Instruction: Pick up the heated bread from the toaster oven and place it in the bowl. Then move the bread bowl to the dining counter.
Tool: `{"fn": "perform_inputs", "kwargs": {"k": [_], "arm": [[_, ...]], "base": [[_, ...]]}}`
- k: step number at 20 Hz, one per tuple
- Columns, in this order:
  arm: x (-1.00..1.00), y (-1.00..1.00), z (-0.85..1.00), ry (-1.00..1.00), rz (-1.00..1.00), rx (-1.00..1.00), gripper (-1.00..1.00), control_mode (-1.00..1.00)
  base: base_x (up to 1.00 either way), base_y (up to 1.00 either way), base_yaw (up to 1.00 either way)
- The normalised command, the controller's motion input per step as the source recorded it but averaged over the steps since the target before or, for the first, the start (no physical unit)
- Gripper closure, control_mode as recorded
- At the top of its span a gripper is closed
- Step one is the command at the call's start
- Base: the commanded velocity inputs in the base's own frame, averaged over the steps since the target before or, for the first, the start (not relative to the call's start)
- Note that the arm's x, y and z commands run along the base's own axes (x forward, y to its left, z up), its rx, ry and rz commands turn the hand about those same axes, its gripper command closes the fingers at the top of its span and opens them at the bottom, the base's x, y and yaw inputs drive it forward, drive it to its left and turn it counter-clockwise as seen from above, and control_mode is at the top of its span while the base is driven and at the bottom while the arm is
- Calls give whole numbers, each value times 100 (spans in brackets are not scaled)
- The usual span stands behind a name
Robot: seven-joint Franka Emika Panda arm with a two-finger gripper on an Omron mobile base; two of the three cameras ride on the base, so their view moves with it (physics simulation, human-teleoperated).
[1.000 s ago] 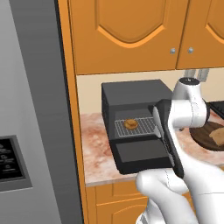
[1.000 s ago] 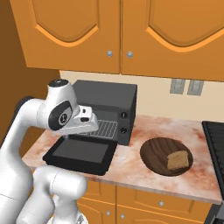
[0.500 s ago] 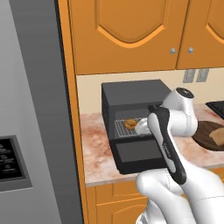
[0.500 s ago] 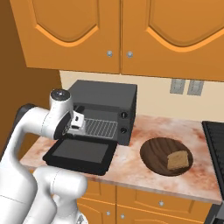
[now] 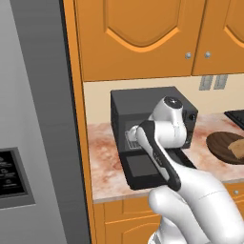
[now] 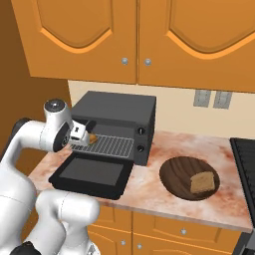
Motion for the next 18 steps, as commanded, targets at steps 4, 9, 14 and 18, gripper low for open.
{"fn": "perform_inputs", "kwargs": {"k": [4, 9, 14, 18], "arm": [[61, -1, -3, 0, 0, -1, -100, -100], [1, -1, 0, 0, 0, 0, -100, -100], [0, 0, 0, 0, 0, 0, -100, -100], [3, 0, 0, 0, 0, 0, -100, -100]], "base": [[0, 0, 0], [0, 0, 0], [0, 0, 0], [0, 0, 0]]}}
